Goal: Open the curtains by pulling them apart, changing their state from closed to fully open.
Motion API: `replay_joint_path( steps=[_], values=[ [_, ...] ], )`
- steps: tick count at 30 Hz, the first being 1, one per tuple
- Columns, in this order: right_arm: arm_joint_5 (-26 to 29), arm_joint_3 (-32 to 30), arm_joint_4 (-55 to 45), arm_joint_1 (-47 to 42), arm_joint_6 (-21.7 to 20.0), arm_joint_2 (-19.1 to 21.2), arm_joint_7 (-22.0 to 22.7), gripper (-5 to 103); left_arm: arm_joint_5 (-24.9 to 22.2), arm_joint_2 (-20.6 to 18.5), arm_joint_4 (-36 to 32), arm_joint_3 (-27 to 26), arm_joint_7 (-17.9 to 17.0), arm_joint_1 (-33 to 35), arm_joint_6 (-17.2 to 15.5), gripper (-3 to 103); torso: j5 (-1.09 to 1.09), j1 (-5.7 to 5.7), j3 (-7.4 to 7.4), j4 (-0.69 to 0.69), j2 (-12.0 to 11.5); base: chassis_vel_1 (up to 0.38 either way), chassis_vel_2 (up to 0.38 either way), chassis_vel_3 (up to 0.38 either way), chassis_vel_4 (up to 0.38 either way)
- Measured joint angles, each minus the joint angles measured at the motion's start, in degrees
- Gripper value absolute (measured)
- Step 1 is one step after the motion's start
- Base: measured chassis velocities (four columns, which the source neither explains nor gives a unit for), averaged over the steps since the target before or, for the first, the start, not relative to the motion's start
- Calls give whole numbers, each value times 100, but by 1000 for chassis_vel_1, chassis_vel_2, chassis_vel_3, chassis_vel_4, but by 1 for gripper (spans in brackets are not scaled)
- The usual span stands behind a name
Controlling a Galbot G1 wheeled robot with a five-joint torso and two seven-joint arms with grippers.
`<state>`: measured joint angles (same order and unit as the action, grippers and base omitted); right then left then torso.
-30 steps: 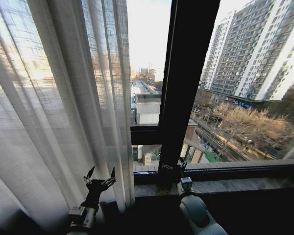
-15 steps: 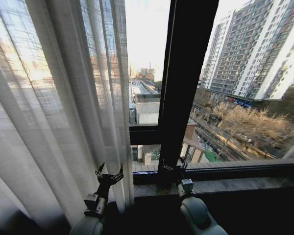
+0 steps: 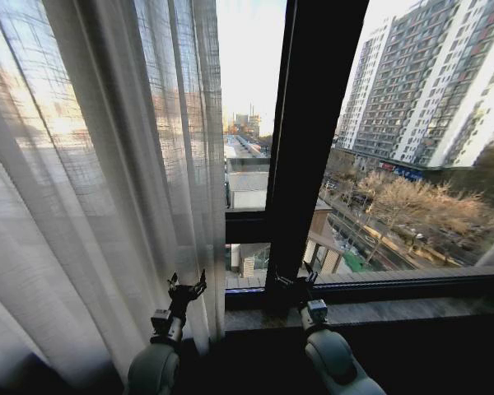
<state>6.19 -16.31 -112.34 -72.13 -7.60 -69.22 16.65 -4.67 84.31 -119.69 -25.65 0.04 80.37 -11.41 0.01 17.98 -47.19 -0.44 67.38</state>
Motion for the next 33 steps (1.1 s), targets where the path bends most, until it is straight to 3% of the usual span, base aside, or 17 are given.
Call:
replay_joint_path(
  steps=[1,4,7,12,15,19,23,33],
  values=[
    [1,7,7,11,0,-5,0,100,-6,-5,-8,-11,6,7,4,71,0,0,0,0,0,0,0,0,0],
    [2,24,26,41,0,-25,1,100,-25,-39,-18,-70,29,26,29,55,0,0,0,0,0,0,0,0,0],
    [5,28,34,50,0,-33,2,100,-52,-88,-34,-127,40,44,47,49,-1,0,0,0,0,0,0,0,0],
    [29,27,58,61,82,-32,1,100,-92,-135,-81,-173,48,75,49,28,0,0,0,0,0,0,0,0,0],
    [40,25,82,82,169,-38,0,100,-95,-137,-91,-185,48,94,53,22,0,0,0,0,0,0,0,0,0],
    [-22,23,98,104,226,-49,-27,100,-97,-133,-189,-226,49,183,89,2,-1,0,0,0,0,0,0,0,0],
    [-530,2,151,70,228,-68,-93,100,-116,-169,-286,-276,50,242,103,1,-1,0,0,0,0,0,0,0,0],
    [-589,46,164,31,257,-114,-89,100,-146,-219,-443,-372,51,378,112,0,0,0,0,-1,0,17,19,-16,-20]
  ],
)
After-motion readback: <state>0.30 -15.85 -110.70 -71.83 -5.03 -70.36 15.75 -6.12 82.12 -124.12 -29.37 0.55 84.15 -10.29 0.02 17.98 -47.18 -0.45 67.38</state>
